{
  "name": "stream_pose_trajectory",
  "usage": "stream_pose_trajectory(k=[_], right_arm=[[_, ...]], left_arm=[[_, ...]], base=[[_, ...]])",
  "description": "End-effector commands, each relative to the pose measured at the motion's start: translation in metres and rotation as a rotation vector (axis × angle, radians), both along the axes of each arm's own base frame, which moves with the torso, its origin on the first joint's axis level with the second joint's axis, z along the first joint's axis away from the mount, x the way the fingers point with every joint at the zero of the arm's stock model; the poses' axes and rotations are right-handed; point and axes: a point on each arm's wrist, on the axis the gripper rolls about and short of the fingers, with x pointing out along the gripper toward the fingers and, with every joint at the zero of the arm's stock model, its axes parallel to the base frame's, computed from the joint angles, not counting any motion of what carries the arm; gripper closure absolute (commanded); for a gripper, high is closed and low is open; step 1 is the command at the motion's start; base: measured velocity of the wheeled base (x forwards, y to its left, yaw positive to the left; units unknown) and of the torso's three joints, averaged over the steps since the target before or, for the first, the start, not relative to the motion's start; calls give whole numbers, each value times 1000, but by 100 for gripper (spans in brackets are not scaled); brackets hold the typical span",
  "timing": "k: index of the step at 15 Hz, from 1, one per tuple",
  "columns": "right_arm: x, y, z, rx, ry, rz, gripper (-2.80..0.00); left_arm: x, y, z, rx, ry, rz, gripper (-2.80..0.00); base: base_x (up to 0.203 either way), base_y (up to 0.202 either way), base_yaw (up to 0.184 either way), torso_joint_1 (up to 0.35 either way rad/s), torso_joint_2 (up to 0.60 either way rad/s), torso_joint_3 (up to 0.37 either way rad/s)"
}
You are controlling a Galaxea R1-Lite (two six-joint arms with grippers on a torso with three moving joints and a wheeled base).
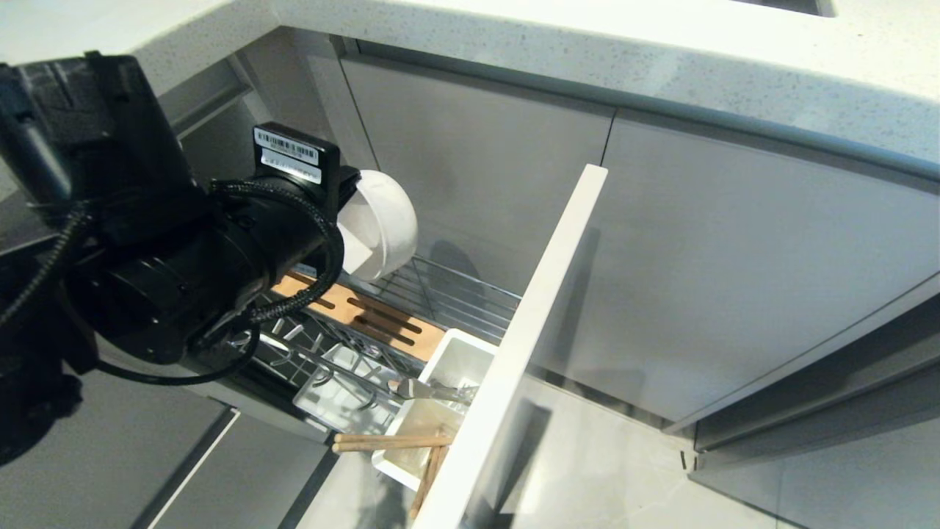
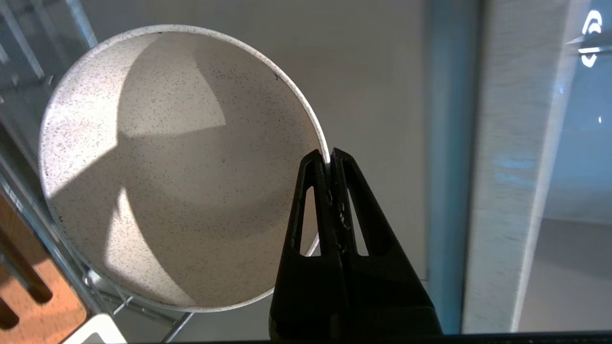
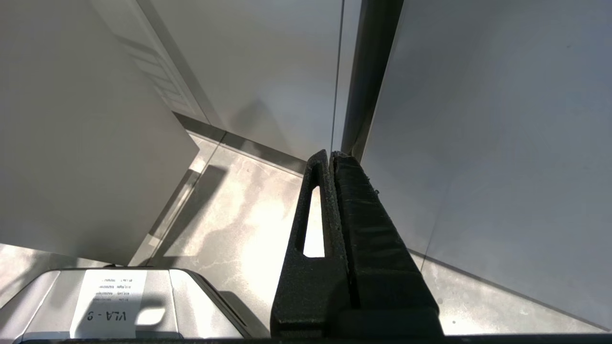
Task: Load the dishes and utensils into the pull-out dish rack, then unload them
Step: Pick up the bowl and place it in the cupboard
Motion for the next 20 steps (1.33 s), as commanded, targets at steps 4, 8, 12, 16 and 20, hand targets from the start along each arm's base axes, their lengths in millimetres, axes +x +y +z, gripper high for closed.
stream_pose_trajectory(k=[4, 8, 12, 16, 20], right_arm=[[0, 0, 0, 0, 2, 1, 0], [0, 0, 0, 0, 2, 1, 0], [0, 0, 0, 0, 2, 1, 0], [0, 0, 0, 0, 2, 1, 0], [0, 0, 0, 0, 2, 1, 0]], left_arm=[[22, -19, -31, -67, 37, 30, 0], [31, -26, -44, -123, 23, 41, 0], [32, -26, -45, -153, -9, 44, 0], [32, -25, -50, -167, -6, 49, 0], [27, -25, -58, -191, 9, 43, 0]], base=[[0, 0, 0, 0, 0, 0], [0, 0, 0, 0, 0, 0], [0, 0, 0, 0, 0, 0], [0, 0, 0, 0, 0, 0], [0, 0, 0, 0, 0, 0]])
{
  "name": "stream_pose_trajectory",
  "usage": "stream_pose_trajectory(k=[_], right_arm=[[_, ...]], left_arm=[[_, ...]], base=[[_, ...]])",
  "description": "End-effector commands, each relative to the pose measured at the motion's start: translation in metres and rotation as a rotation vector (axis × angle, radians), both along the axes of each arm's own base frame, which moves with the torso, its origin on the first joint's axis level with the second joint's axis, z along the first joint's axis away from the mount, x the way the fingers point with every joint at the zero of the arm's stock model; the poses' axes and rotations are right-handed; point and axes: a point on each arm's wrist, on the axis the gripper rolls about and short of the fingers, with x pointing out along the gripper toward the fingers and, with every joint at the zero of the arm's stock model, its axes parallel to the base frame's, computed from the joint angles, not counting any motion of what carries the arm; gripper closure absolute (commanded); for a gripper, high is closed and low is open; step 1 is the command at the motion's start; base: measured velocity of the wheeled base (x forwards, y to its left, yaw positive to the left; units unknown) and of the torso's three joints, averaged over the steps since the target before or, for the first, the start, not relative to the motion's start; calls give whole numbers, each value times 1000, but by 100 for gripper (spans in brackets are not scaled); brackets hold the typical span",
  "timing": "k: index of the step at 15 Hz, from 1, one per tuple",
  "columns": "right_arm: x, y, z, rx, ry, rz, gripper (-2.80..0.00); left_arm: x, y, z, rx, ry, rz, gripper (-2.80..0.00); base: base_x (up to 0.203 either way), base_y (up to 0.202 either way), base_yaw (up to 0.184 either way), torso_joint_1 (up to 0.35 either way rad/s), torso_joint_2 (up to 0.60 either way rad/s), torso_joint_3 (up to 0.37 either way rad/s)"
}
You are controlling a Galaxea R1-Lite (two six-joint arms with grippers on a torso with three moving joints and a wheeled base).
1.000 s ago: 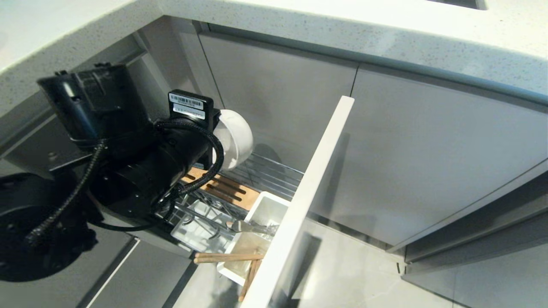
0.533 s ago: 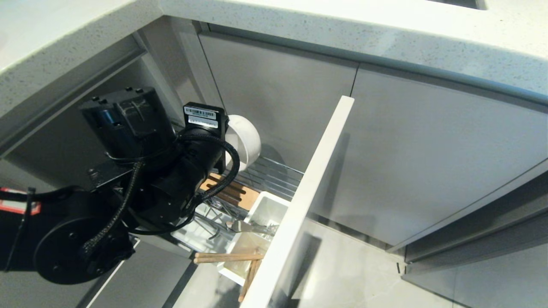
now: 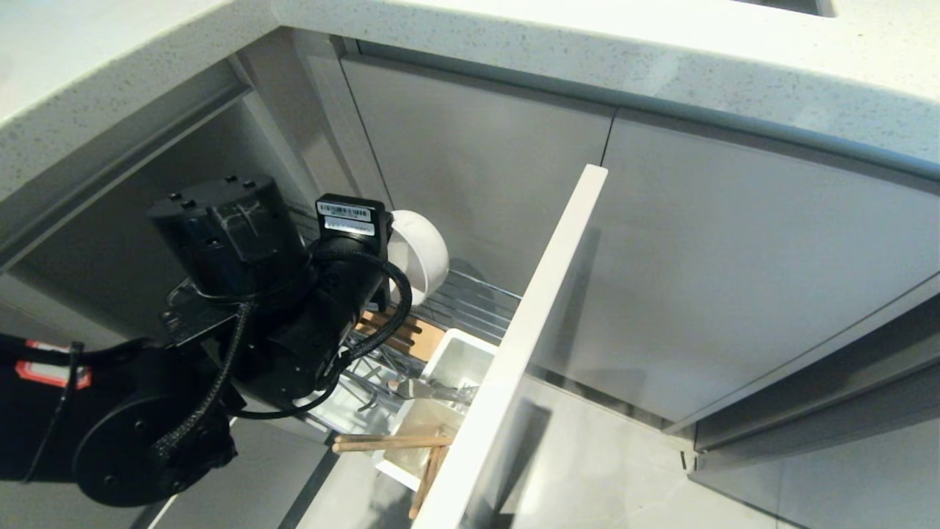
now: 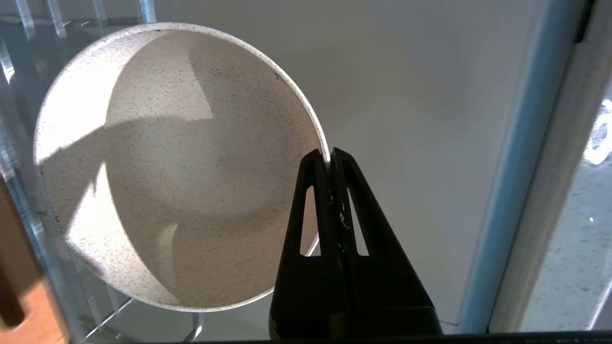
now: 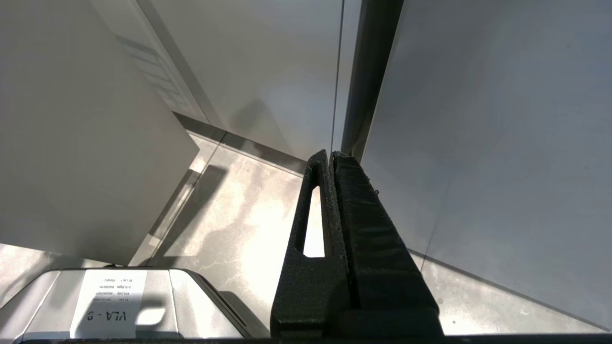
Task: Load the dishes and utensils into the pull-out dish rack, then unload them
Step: Pick up the bowl and place it in the cupboard
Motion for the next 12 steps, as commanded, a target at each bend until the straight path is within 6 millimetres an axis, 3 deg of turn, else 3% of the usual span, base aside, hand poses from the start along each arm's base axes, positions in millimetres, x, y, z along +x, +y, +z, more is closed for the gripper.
stream_pose_trajectory(k=[1, 12], right_arm=[[0, 0, 0, 0, 2, 1, 0], [0, 0, 0, 0, 2, 1, 0]], left_arm=[[-3, 0, -4, -4, 11, -7, 0], [-8, 2, -15, -65, 16, -45, 0]], base=[[0, 0, 0, 0, 0, 0], [0, 0, 0, 0, 0, 0]])
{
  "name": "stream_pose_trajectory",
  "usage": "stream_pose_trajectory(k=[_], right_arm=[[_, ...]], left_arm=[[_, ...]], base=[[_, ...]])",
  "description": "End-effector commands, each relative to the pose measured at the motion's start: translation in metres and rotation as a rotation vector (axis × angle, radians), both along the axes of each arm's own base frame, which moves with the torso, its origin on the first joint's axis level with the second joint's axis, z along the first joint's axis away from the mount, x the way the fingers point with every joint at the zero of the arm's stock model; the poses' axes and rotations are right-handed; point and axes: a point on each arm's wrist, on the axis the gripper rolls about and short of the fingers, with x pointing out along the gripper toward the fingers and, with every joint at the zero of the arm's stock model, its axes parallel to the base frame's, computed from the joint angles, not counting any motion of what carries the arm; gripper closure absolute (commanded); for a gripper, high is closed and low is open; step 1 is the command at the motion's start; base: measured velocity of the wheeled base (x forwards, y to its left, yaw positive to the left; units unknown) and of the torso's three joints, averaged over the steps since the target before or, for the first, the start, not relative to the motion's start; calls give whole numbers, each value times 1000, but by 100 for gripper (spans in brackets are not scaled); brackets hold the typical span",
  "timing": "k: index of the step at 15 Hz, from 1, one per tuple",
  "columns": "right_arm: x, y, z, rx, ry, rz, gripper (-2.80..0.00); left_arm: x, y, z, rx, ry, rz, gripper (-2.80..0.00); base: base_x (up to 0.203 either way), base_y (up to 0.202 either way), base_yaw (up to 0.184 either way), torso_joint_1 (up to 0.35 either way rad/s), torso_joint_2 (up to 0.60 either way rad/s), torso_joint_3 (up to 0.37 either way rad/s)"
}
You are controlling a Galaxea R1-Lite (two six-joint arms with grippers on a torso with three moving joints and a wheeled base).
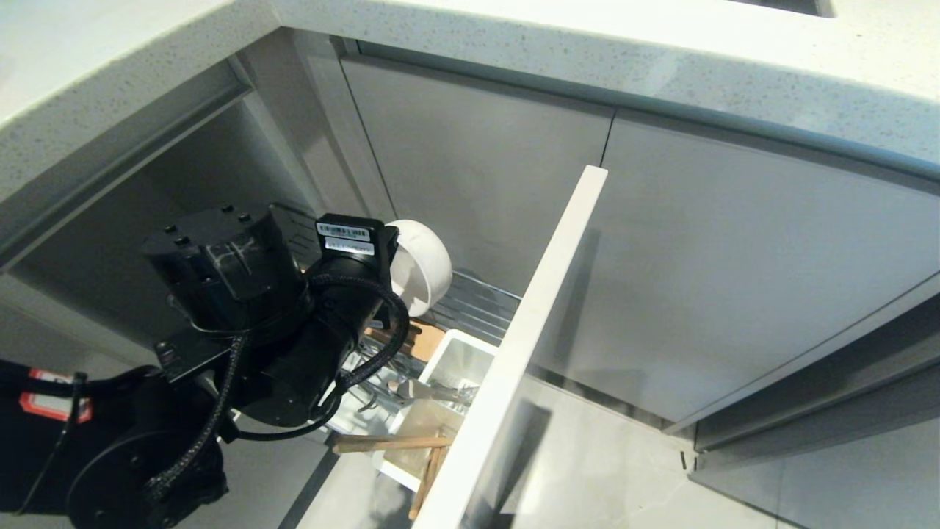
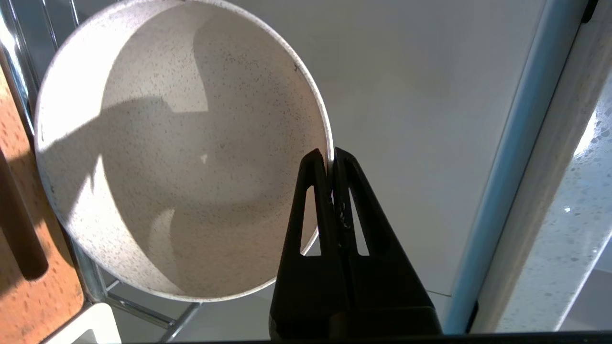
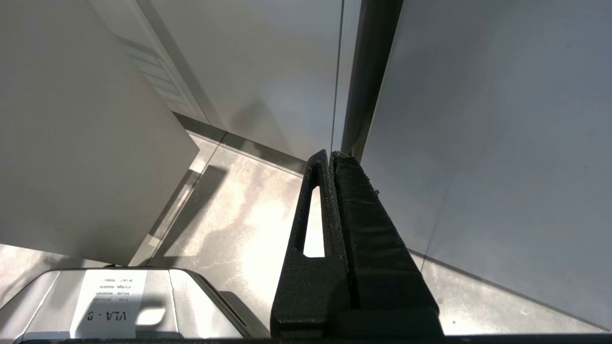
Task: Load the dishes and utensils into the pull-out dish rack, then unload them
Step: Pick up the bowl and place it in the cupboard
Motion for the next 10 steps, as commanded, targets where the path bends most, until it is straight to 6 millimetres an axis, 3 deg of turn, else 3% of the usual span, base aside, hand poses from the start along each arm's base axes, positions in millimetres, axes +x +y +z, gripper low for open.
stream_pose_trajectory(k=[1, 5, 10], right_arm=[[0, 0, 0, 0, 2, 1, 0], [0, 0, 0, 0, 2, 1, 0], [0, 0, 0, 0, 2, 1, 0]], left_arm=[[-1, 1, 2, -33, -3, -8, 0], [-12, 11, 20, -74, -54, -31, 0], [-13, 14, 20, -99, -52, -49, 0]], base=[[0, 0, 0, 0, 0, 0], [0, 0, 0, 0, 0, 0], [0, 0, 0, 0, 0, 0]])
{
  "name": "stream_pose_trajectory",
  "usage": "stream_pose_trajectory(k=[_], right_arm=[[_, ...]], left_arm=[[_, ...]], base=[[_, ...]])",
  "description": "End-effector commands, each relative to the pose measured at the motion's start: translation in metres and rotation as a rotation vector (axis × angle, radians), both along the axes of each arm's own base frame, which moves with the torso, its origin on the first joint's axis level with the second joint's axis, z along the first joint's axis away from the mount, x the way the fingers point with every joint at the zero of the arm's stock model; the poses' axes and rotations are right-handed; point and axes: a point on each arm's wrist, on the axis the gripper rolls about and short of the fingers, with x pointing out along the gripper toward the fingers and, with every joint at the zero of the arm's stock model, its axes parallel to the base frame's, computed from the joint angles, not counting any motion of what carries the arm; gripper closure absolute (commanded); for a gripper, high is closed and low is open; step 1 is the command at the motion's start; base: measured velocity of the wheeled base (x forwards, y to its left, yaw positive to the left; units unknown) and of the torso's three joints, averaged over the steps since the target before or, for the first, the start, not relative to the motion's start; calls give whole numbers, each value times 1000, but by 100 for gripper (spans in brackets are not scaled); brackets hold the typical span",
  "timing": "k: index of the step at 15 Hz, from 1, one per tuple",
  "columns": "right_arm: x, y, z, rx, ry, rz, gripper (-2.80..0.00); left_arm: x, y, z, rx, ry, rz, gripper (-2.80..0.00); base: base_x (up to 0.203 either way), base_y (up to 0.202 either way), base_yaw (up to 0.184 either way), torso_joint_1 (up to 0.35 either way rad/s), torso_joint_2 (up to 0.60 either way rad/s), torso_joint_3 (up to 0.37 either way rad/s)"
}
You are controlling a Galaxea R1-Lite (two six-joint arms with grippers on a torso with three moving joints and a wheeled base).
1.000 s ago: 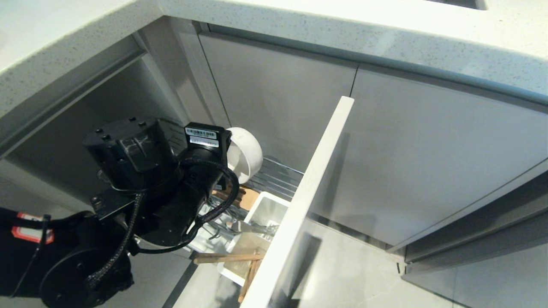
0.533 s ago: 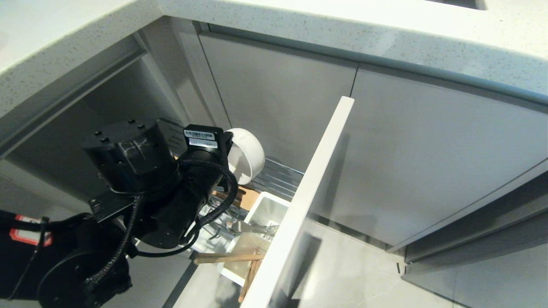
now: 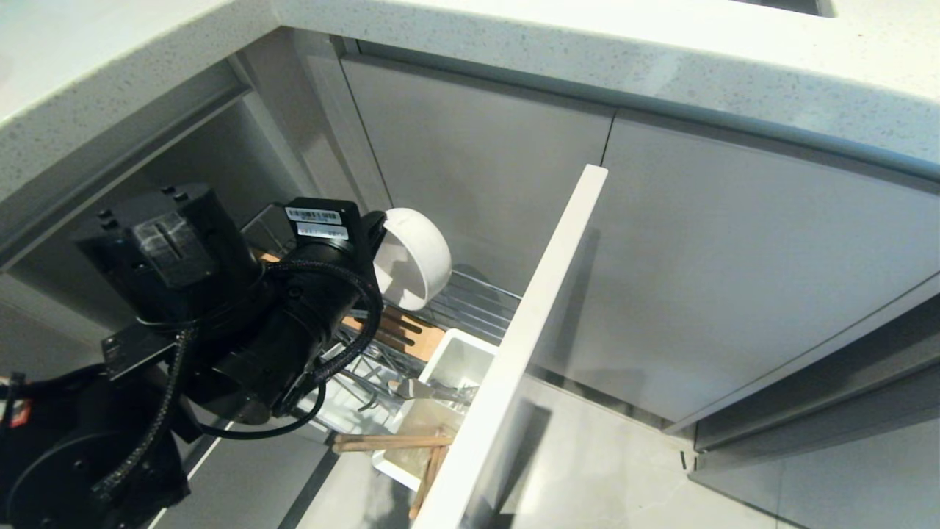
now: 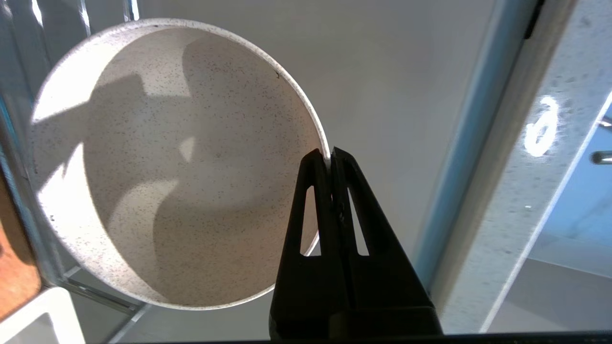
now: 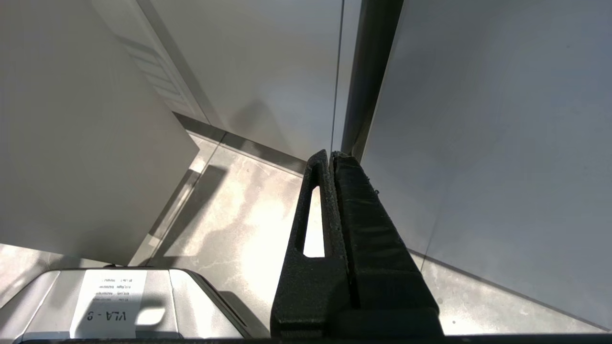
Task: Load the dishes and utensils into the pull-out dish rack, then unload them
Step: Pick up the bowl and place it in the cupboard
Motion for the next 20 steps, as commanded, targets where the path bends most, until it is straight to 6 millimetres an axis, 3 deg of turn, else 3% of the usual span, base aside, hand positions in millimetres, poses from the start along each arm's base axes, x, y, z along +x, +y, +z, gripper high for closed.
stream_pose_trajectory(k=[1, 11, 20], right_arm=[[0, 0, 0, 0, 2, 1, 0], [0, 0, 0, 0, 2, 1, 0], [0, 0, 0, 0, 2, 1, 0]], left_arm=[[-1, 4, 1, -28, -3, -1, 0], [15, 10, -18, -50, 57, -38, 0], [17, 9, -26, -89, 95, -61, 0]], base=[[0, 0, 0, 0, 0, 0], [0, 0, 0, 0, 0, 0], [0, 0, 0, 0, 0, 0]])
